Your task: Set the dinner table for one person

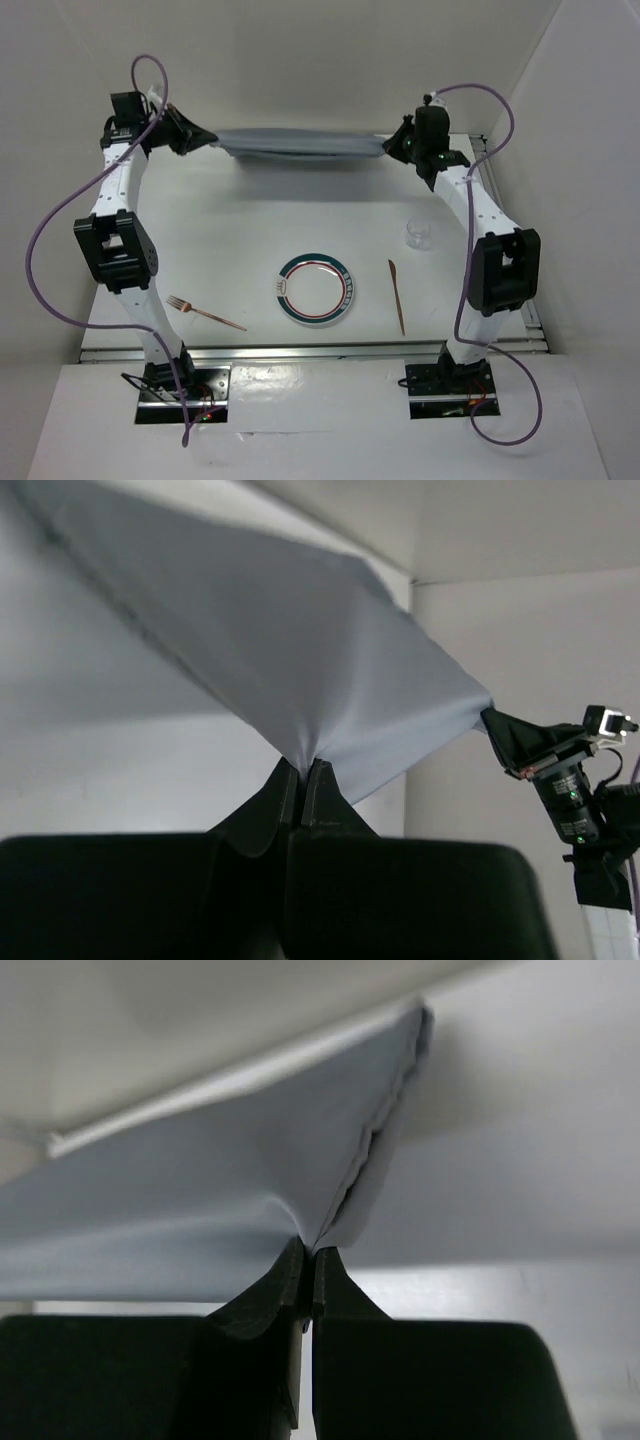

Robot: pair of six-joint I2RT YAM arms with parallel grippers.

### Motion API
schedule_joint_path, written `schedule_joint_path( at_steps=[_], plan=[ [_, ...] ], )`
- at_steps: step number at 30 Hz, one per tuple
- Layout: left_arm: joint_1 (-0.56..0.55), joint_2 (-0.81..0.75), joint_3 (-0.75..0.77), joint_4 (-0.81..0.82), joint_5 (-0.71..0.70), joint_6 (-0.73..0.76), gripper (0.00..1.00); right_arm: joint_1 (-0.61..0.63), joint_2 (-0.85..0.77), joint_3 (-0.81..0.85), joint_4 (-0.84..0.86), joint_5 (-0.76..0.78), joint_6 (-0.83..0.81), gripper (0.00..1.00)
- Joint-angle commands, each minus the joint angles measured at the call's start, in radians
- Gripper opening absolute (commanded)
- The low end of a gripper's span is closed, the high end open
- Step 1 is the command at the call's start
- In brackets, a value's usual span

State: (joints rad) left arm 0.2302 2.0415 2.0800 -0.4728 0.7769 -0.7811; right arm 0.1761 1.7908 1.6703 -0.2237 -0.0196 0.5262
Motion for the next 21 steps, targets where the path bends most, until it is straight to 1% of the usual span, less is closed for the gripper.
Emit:
schedule_joint_path(
  at_steps=[1,2,3,4,5,6,7,8,10,11,13,14,15,16,17,18,19,20,21],
  plan=[
    [0.001,-0.093,-0.223,0.049,-0.06,0.078,0.0,-0.023,-0.112,-0.238,0.055,0.003,0.014,0.0],
    [0.001,-0.11,-0.286,0.049,-0.07,0.088,0.07,-0.023,-0.135,-0.307,0.064,-0.006,0.038,0.0],
    [0.001,-0.121,-0.389,0.03,-0.094,0.114,0.27,-0.023,-0.158,-0.446,0.064,-0.031,0.055,0.03],
    [0.001,-0.132,-0.428,0.004,-0.108,0.134,0.46,-0.023,-0.209,-0.511,0.084,-0.046,0.067,0.15],
    [0.001,-0.15,-0.463,-0.025,-0.125,0.153,0.63,-0.023,-0.232,-0.57,0.084,-0.057,0.067,0.32],
    [0.001,-0.15,-0.521,-0.074,-0.155,0.186,0.88,-0.023,-0.251,-0.659,0.084,-0.071,0.077,0.7],
    [0.001,-0.165,-0.54,-0.095,-0.166,0.201,0.91,-0.023,-0.267,-0.685,0.072,-0.08,0.077,0.81],
    [0.001,-0.175,-0.552,-0.111,-0.177,0.216,0.91,-0.023,-0.29,-0.699,0.048,-0.071,0.077,0.89],
    [0.001,-0.202,-0.552,-0.156,-0.225,0.238,0.92,-0.023,-0.3,-0.699,-0.005,-0.024,0.055,0.96],
    [0.001,-0.202,-0.543,-0.168,-0.235,0.238,0.92,-0.023,-0.312,-0.683,-0.047,-0.01,0.055,0.96],
    [0.001,-0.225,-0.505,-0.191,-0.286,0.238,0.88,-0.023,-0.326,-0.641,-0.059,-0.009,0.046,0.96],
    [-0.009,-0.225,-0.495,-0.191,-0.303,0.238,0.84,-0.023,-0.335,-0.626,-0.068,-0.009,0.046,0.94],
    [-0.018,-0.225,-0.495,-0.2,-0.318,0.249,0.81,-0.023,-0.335,-0.614,-0.059,-0.009,0.035,0.92],
    [-0.028,-0.225,-0.485,-0.201,-0.35,0.249,0.77,-0.023,-0.335,-0.603,-0.049,-0.026,0.035,0.88],
    [-0.054,-0.213,-0.485,-0.21,-0.363,0.258,0.69,-0.023,-0.335,-0.58,-0.034,-0.042,0.035,0.84],
    [-0.066,-0.201,-0.485,-0.21,-0.372,0.258,0.6,-0.023,-0.308,-0.566,-0.034,-0.042,0.035,0.78],
    [-0.078,-0.184,-0.463,-0.21,-0.372,0.272,0.55,-0.023,-0.292,-0.549,-0.034,-0.052,0.035,0.75],
    [-0.089,-0.163,-0.453,-0.21,-0.372,0.272,0.53,-0.023,-0.277,-0.523,-0.034,-0.072,0.026,0.7],
    [-0.113,-0.12,-0.452,-0.21,-0.372,0.281,0.54,-0.023,-0.245,-0.509,-0.034,-0.088,0.026,0.68]
  ],
)
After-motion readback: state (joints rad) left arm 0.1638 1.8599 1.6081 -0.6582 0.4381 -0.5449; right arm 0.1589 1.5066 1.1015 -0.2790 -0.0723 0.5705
